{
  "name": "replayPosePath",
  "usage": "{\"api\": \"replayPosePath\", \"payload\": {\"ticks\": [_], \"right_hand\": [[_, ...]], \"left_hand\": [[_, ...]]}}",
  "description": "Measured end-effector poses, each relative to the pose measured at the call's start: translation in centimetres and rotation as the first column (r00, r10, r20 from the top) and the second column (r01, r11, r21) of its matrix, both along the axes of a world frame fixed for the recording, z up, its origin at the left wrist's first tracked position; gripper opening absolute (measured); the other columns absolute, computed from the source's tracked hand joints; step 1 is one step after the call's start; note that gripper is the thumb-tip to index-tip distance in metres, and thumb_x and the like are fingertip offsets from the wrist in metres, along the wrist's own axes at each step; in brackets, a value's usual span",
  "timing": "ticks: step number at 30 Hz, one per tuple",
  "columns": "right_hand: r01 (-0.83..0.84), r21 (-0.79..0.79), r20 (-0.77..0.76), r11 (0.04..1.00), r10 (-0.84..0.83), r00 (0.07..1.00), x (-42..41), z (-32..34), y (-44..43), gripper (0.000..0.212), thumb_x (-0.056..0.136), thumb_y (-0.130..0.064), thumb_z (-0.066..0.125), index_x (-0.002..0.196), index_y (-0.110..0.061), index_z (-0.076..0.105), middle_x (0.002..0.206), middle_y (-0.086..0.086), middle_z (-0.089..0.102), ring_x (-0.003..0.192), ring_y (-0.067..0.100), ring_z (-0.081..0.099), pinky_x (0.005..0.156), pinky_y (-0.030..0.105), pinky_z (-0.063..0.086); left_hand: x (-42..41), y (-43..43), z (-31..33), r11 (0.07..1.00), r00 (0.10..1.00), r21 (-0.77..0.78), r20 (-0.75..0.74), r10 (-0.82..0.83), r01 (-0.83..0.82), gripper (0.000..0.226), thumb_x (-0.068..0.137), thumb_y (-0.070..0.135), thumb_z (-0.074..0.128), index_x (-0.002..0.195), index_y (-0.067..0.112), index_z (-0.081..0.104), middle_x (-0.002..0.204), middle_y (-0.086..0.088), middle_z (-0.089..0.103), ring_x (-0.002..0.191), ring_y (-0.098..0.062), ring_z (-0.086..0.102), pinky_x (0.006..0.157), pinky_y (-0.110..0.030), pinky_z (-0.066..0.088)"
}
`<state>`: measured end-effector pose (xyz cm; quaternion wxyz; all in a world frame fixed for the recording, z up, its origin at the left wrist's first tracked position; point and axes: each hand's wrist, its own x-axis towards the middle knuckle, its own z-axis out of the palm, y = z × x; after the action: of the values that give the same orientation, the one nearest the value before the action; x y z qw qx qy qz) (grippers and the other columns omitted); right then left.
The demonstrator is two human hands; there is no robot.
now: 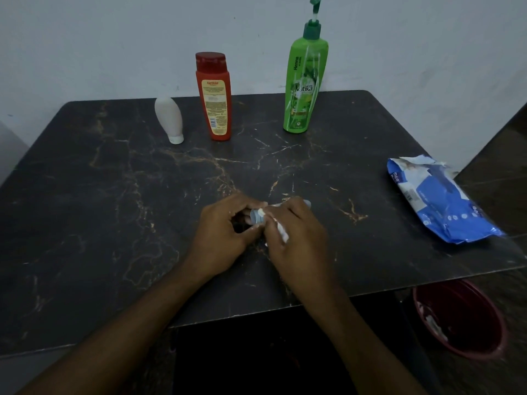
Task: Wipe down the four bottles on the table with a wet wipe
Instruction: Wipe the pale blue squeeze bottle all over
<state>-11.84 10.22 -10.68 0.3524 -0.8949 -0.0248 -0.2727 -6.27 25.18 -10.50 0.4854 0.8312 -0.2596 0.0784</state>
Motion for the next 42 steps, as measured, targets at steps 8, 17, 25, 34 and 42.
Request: {"api": "replayPosePath", "payload": {"ticks": [8,17,25,34,42], "right_hand": [[0.182,-0.005,-0.031,0.983,-0.182,0.983,1.5,-1.2,-4.8,0.015,0.093,-0.014,0.066,0.107,-0.009,0.070,0.099,0.004,0.066,0.083,0.007,0.061,0.074,0.007,0.043],[0.076,0.162,-0.017,0.984,-0.074,0.997,0.1,0.0,-1.1,0.011,0.094,-0.013,0.063,0.102,-0.014,0.070,0.101,-0.003,0.067,0.088,0.005,0.063,0.079,0.017,0.051],[0.260,0.232,-0.117,0.937,-0.238,0.964,0.9,-0.4,-3.1,0.006,0.095,-0.017,0.060,0.098,-0.017,0.064,0.091,-0.005,0.065,0.081,0.007,0.064,0.073,0.031,0.058],[0.306,0.578,-0.279,0.756,-0.169,0.945,1.2,0.1,-3.6,0.011,0.096,-0.019,0.060,0.102,-0.018,0.070,0.088,-0.003,0.072,0.072,0.007,0.071,0.065,0.025,0.060],[0.073,-0.041,-0.045,0.997,-0.075,0.996,0.1,0.4,-0.6,0.016,0.097,-0.021,0.058,0.108,-0.017,0.068,0.102,-0.007,0.058,0.078,0.005,0.057,0.065,0.021,0.051]], "left_hand": [[0.1,0.0,-0.1,1.000,1.000,0.017,0.022,0.013,-0.013,0.035,0.078,0.017,0.087,0.112,0.018,0.075,0.104,0.010,0.072,0.093,-0.008,0.069,0.081,-0.031,0.059],[0.3,0.1,-0.2,1.000,1.000,0.007,0.013,0.007,-0.008,0.034,0.078,0.014,0.087,0.110,0.016,0.076,0.102,0.007,0.073,0.091,-0.009,0.070,0.081,-0.031,0.059],[0.2,0.0,0.0,1.000,1.000,-0.002,0.017,-0.001,0.001,0.034,0.077,0.016,0.088,0.109,0.014,0.076,0.103,0.007,0.073,0.091,-0.010,0.070,0.080,-0.029,0.059],[0.2,0.1,0.0,0.999,0.999,0.044,0.044,-0.010,0.008,0.034,0.076,0.017,0.089,0.108,0.016,0.076,0.104,0.008,0.072,0.094,-0.008,0.068,0.081,-0.029,0.058],[0.0,0.0,0.1,0.999,0.999,0.033,0.040,-0.026,0.024,0.031,0.077,0.009,0.087,0.106,0.016,0.076,0.100,0.005,0.072,0.090,-0.012,0.070,0.080,-0.038,0.059]]}}
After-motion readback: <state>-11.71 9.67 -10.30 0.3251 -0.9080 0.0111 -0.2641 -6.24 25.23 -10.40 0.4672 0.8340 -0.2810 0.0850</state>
